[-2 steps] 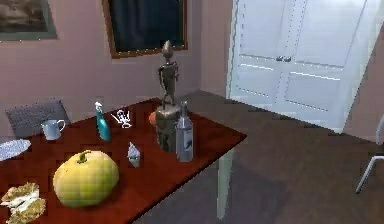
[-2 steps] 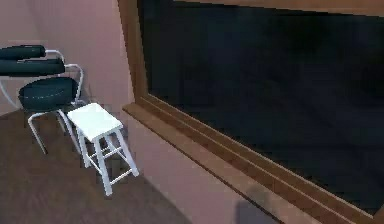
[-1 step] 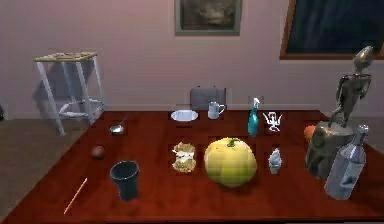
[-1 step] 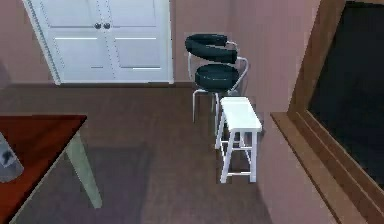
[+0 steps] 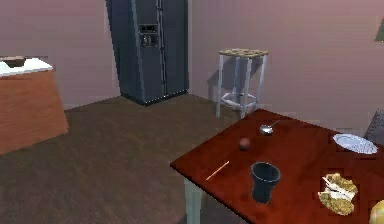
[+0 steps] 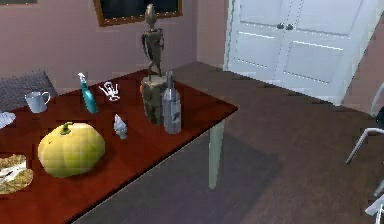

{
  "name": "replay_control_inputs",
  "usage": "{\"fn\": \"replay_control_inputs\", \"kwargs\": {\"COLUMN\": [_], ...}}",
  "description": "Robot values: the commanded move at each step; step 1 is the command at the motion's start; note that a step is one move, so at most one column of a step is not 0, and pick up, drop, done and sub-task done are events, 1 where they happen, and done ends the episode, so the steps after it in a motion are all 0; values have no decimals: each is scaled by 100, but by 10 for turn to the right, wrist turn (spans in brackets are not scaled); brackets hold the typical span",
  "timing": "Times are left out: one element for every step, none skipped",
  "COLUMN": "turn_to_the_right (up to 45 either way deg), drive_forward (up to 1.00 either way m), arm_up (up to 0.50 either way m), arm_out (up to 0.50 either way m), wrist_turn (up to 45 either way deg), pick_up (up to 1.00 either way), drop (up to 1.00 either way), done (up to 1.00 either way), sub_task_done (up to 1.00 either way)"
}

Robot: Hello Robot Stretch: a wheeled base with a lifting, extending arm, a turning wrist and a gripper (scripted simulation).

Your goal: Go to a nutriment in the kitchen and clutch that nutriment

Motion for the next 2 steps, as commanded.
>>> {"fn": "replay_control_inputs", "kwargs": {"turn_to_the_right": [-150, -30], "drive_forward": [0, 0], "arm_up": [0, 0], "arm_out": [0, 0], "wrist_turn": [0, 0], "pick_up": [0, 0], "drop": [0, 0], "done": [0, 0], "sub_task_done": [0, 0]}}
